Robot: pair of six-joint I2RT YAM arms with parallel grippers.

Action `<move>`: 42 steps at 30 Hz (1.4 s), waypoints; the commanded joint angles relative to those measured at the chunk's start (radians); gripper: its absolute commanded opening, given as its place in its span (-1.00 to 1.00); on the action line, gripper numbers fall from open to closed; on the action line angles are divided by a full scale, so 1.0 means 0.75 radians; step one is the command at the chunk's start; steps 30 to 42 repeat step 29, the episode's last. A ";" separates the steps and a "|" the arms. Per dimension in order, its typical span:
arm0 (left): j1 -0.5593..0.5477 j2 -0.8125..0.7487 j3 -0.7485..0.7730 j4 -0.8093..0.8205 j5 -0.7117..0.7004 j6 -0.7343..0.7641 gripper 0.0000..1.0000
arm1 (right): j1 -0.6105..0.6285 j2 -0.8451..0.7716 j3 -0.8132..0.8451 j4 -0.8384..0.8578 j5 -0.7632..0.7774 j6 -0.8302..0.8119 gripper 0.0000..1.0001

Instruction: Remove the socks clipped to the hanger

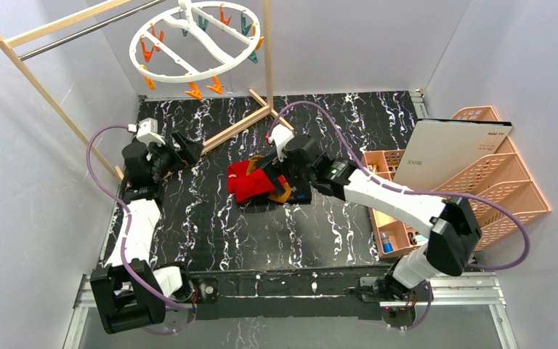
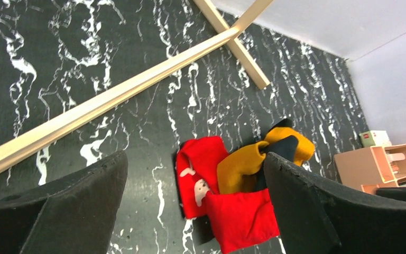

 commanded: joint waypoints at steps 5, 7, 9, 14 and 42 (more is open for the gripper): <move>0.004 0.073 0.146 -0.128 -0.097 0.072 0.97 | -0.023 -0.161 0.306 -0.459 0.096 0.134 0.97; 0.004 0.090 0.200 -0.155 -0.113 0.082 0.96 | -0.085 -0.151 0.394 -0.526 0.064 0.172 0.97; 0.005 0.101 0.252 -0.169 -0.123 0.081 0.96 | -0.151 -0.128 0.479 -0.577 0.028 0.194 0.97; 0.005 0.100 0.319 -0.191 -0.158 0.077 0.96 | -0.290 -0.136 0.574 -0.627 0.102 0.196 0.97; 0.003 0.094 0.321 -0.204 -0.163 0.080 0.96 | -0.464 -0.268 0.476 -0.562 0.115 0.220 0.89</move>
